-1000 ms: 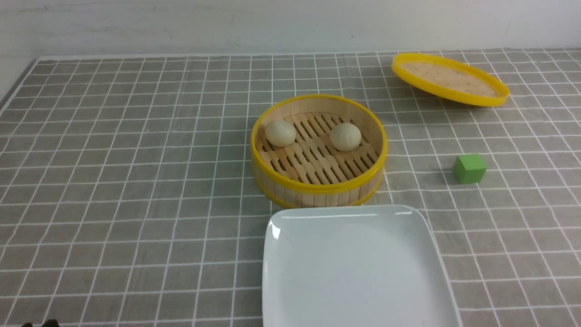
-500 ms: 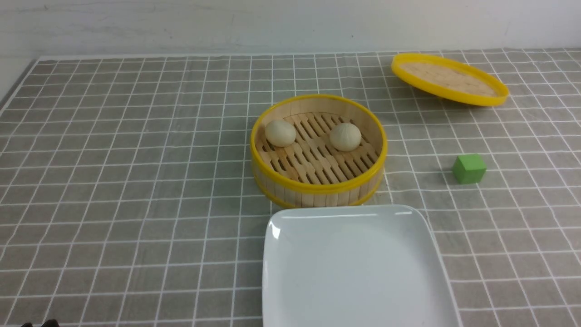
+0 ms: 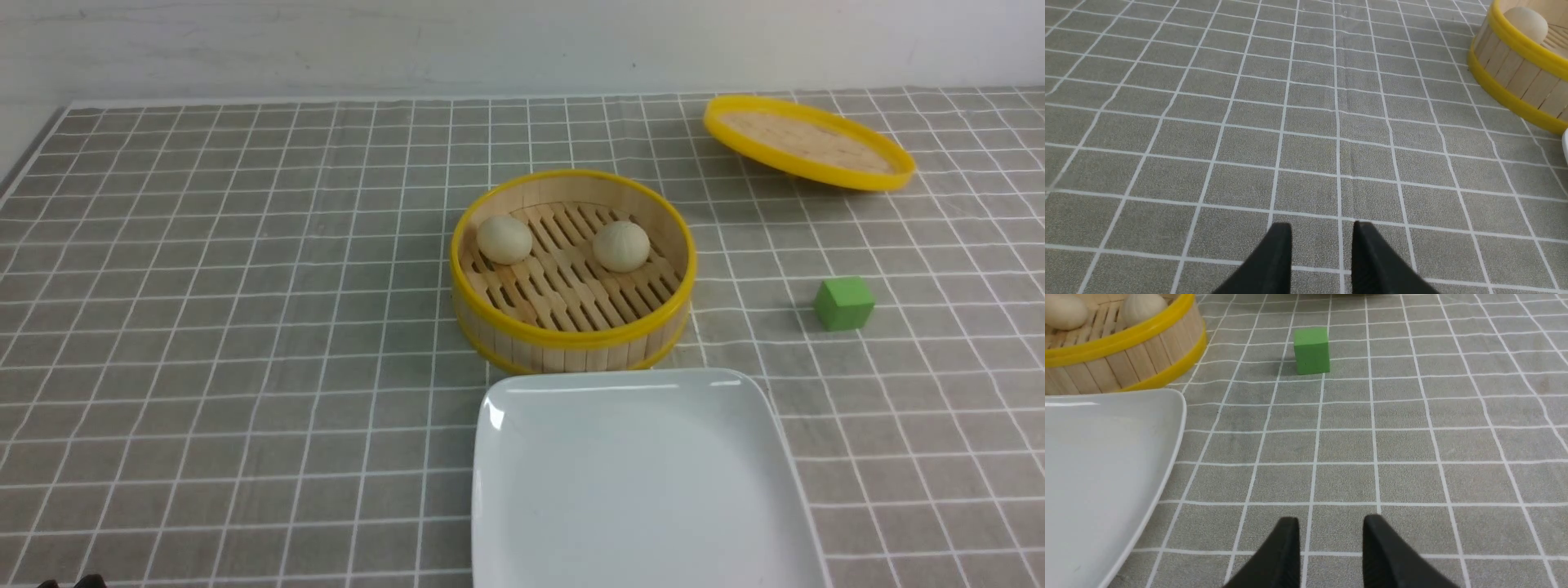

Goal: Put the steamed buns into the plate on the grey tablecloth.
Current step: 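Reach toward a bun in the bamboo steamer with the right gripper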

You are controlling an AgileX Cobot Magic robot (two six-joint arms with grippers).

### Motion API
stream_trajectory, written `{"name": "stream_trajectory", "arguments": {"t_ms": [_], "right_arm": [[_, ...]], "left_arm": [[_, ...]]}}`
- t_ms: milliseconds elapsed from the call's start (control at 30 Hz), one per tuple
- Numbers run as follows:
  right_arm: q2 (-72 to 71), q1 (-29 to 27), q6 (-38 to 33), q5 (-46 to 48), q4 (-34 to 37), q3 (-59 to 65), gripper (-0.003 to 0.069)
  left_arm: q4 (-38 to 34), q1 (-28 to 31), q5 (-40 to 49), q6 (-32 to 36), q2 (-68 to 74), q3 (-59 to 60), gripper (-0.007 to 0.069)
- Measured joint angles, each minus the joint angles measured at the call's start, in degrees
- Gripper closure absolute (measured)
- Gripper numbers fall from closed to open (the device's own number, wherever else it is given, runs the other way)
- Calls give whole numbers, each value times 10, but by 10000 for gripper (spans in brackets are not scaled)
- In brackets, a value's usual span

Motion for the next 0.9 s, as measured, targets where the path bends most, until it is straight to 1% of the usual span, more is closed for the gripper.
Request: {"name": "stream_trajectory", "arguments": {"t_ms": [367,467,533,600,633,667,700,800,900], "right_arm": [[0,0,0,0,-3,0,419],[0,0,7,-2,8,0,419],[0,1,56,-10,87,1,419],[0,2,104,-22,164,3,419],[0,2,109,-23,171,3,419],[0,2,135,-29,217,3,419],[0,2,147,-33,245,3,419],[0,2,159,-40,294,3,419],[0,2,160,-48,303,3,419]], "left_arm": [[0,0,0,0,0,0,384],[-7,0,-1,-9,0,0,384],[-78,0,0,-70,0,0,384],[-168,0,2,-137,0,1,384],[-186,0,3,-160,0,1,384],[-237,0,3,-205,0,3,384],[-273,0,3,-237,0,3,384],[-351,0,2,-304,0,5,384],[-374,0,-15,-321,0,5,384]]}}
